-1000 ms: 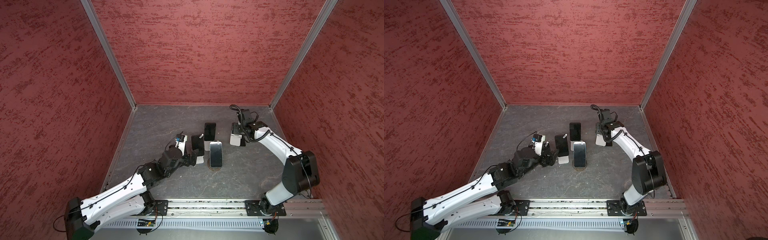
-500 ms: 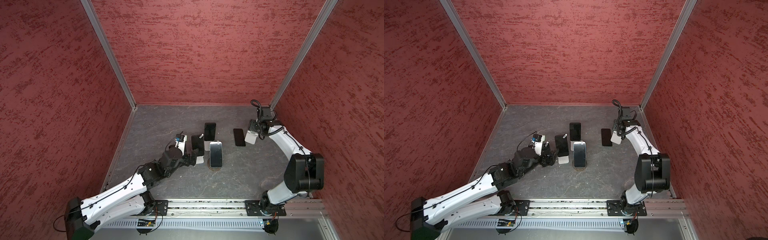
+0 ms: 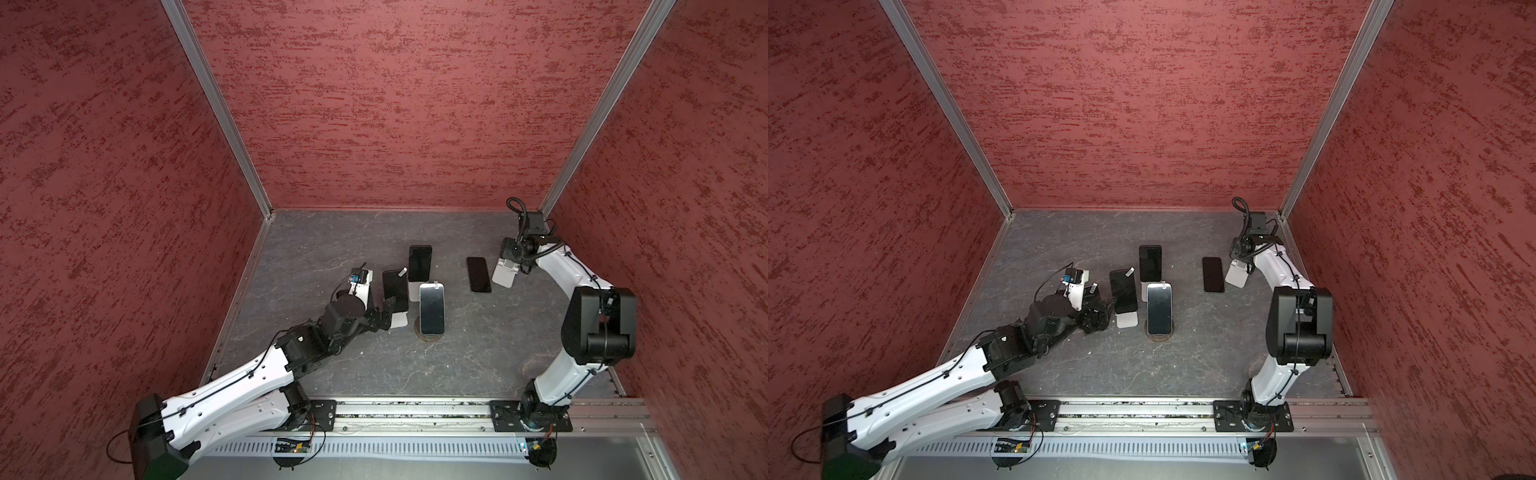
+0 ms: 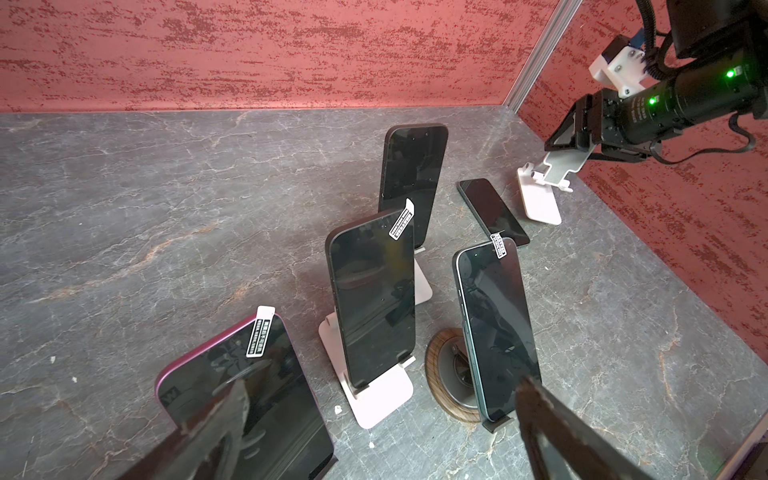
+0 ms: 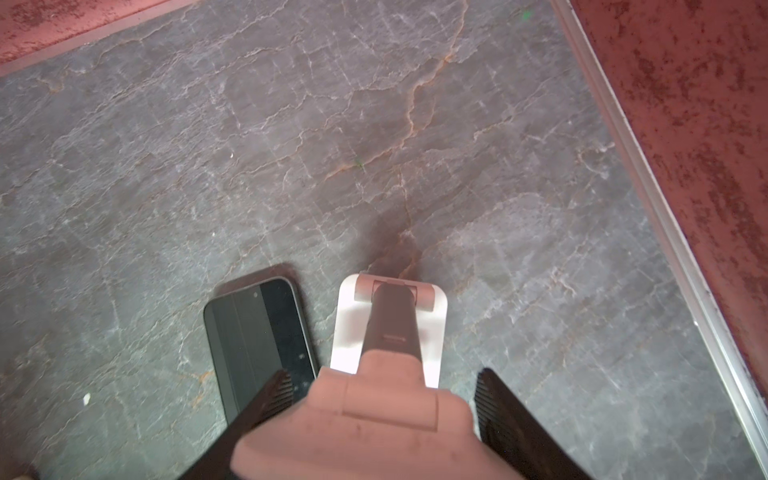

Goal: Remove the phone from the phone stand
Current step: 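Carry the white stand with the right gripper toward the far corner, then set the white stand down near the far corner and open the right gripper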

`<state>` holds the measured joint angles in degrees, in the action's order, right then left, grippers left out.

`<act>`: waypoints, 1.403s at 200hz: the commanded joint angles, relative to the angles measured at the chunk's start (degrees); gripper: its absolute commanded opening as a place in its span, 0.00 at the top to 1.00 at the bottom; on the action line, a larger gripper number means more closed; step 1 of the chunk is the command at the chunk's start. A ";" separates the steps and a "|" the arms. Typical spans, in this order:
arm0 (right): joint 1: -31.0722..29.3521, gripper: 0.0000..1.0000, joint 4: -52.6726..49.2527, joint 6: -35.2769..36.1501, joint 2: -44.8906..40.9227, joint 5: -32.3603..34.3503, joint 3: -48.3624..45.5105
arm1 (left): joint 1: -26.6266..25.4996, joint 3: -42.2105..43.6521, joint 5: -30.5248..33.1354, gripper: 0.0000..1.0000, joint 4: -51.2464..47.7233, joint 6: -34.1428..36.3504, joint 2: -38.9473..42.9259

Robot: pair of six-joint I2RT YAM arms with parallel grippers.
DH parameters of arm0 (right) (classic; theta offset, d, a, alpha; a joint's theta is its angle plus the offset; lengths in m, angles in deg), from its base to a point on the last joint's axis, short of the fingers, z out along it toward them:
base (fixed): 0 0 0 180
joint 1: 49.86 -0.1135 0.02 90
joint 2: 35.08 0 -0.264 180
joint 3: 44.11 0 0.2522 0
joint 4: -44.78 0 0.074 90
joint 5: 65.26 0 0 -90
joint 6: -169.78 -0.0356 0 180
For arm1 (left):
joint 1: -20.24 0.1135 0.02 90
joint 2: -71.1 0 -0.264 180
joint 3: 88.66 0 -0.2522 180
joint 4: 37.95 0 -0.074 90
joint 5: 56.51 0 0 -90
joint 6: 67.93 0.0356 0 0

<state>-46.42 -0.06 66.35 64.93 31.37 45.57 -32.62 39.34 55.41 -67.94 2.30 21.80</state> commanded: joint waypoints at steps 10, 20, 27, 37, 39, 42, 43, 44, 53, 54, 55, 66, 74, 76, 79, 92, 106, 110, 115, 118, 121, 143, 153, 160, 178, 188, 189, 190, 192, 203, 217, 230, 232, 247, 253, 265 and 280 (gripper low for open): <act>0.69 0.42 2.47 2.07 2.13 0.06 4.60 | -0.35 -1.13 1.20 0.01 -1.28 -0.30 -0.44; 0.84 0.42 2.50 2.36 2.99 0.47 5.20 | -0.34 -1.27 1.30 0.00 -1.24 -0.12 -0.68; 0.81 0.42 2.59 2.50 3.51 0.77 5.59 | -0.32 -1.40 1.44 0.01 -1.24 -0.04 -0.86; 0.89 0.42 2.84 2.66 4.10 0.75 6.14 | -0.35 -1.57 1.49 0.01 -1.28 0.09 -1.19; 0.89 0.42 2.92 2.70 4.24 0.68 6.23 | -0.39 -1.64 1.54 0.01 -1.33 0.13 -1.32; 0.87 0.42 3.01 2.81 4.49 0.75 6.33 | -0.39 -1.77 1.52 0.01 -1.31 0.21 -1.37; 0.87 0.42 3.02 2.76 4.49 0.75 6.34 | -0.39 -1.76 1.49 0.01 -1.33 0.19 -1.39; 0.91 0.42 3.03 2.73 4.58 0.79 6.39 | -0.35 -1.80 1.48 0.00 -1.34 0.22 -1.45; 0.88 0.42 3.60 2.86 5.05 0.98 6.52 | -0.35 -2.00 1.47 0.00 -1.43 0.27 -1.82; 0.87 0.42 3.62 2.87 5.13 0.99 6.52 | -0.33 -2.01 1.47 0.00 -1.43 0.31 -1.88; 0.87 0.42 3.72 2.97 5.21 0.96 6.52 | -0.32 -2.10 1.51 0.00 -1.44 0.28 -1.91; 0.88 0.42 4.87 3.01 5.49 1.11 6.24 | -0.33 -2.36 1.51 0.01 -1.47 0.41 -2.41; 0.96 0.42 5.55 2.93 5.77 1.06 5.96 | -0.33 -2.58 1.47 0.00 -1.60 0.42 -2.83; 0.93 0.42 5.62 2.96 5.87 1.02 5.98 | -0.38 -2.62 1.49 0.01 -1.63 0.41 -2.91; 0.97 0.42 5.74 2.96 5.96 1.03 6.04 | -0.37 -2.63 1.51 0.01 -1.71 0.36 -2.99; 1.00 0.41 5.89 3.01 6.87 0.88 6.32 | -0.40 -2.81 1.38 0.01 -1.80 0.42 -3.50; 1.02 0.41 5.67 2.97 7.92 0.81 6.69 | -0.40 -2.95 1.45 0.01 -1.79 0.35 -3.99; 1.02 0.41 5.67 2.97 8.16 0.76 6.70 | -0.38 -2.98 1.49 0.00 -1.79 0.38 -4.12; 0.96 0.40 5.66 2.97 8.46 0.73 6.70 | -0.40 -3.07 1.50 0.01 -1.79 0.40 -4.31; 0.99 0.40 5.67 2.95 8.62 0.67 6.62 | -0.38 -3.08 1.43 0.01 -1.79 0.43 -4.38; 1.03 0.40 5.67 2.99 8.79 0.66 6.61 | -0.39 -3.15 1.39 0.01 -1.73 0.39 -4.47; 0.96 0.39 5.82 2.77 9.39 0.38 6.07 | -0.36 -3.25 1.13 0.01 -1.75 0.74 -4.84; 0.99 0.38 6.01 2.63 9.42 0.12 5.53 | -0.34 -3.29 1.03 0.01 -1.77 0.86 -5.00; 1.02 0.37 6.19 2.46 9.36 -0.14 5.15 | -0.39 -3.40 1.05 0.00 -1.76 0.86 -5.02; 0.95 0.35 6.72 2.10 9.25 -0.82 4.41 | -0.48 -3.42 0.88 0.01 -1.57 0.81 -5.02; 1.01 0.33 6.72 2.01 9.34 -1.01 4.33 | -0.49 -3.34 0.78 0.00 -1.44 0.85 -4.93; 1.02 0.33 6.72 1.97 9.38 -1.05 4.33 | -0.49 -3.34 0.73 0.01 -1.39 0.82 -4.98; 0.99 0.33 6.68 1.94 9.31 -1.08 4.28 | -0.49 -3.34 0.70 0.01 -1.37 0.85 -4.95; 1.03 0.33 6.65 1.92 9.32 -1.05 4.29 | -0.44 -3.33 0.68 0.01 -1.36 0.87 -4.94; 0.99 0.31 6.56 1.88 9.24 -0.93 4.24 | -0.49 -3.33 0.68 0.01 -1.43 0.66 -5.03; 0.98 0.28 6.55 1.77 9.15 -0.77 4.41 | -0.47 -3.25 0.89 0.00 -1.37 0.40 -4.95; 1.00 0.25 6.47 1.84 8.90 -0.79 4.63 | -0.57 -3.20 1.02 0.00 -1.44 0.34 -4.93; 0.96 0.25 6.46 1.81 8.91 -0.71 4.66 | -0.57 -3.17 1.00 0.01 -1.44 0.30 -4.95; 0.96 0.19 6.12 1.90 8.94 -0.74 5.09 | -0.58 -3.24 1.05 0.01 -1.35 0.43 -4.76; 0.95 0.17 5.95 1.92 8.91 -0.74 5.27 | -0.57 -3.23 1.04 0.01 -1.28 0.50 -4.67; 0.96 0.15 5.72 1.95 8.68 -0.61 5.52 | -0.59 -3.16 1.20 0.01 -1.21 0.53 -4.53; 1.02 0.10 5.58 1.83 8.01 -0.09 5.55 | -0.60 -3.16 1.51 0.00 -1.34 0.59 -4.41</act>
<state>-45.67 5.10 68.65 73.73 31.28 50.27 -32.84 37.59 56.32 -69.29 2.39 16.95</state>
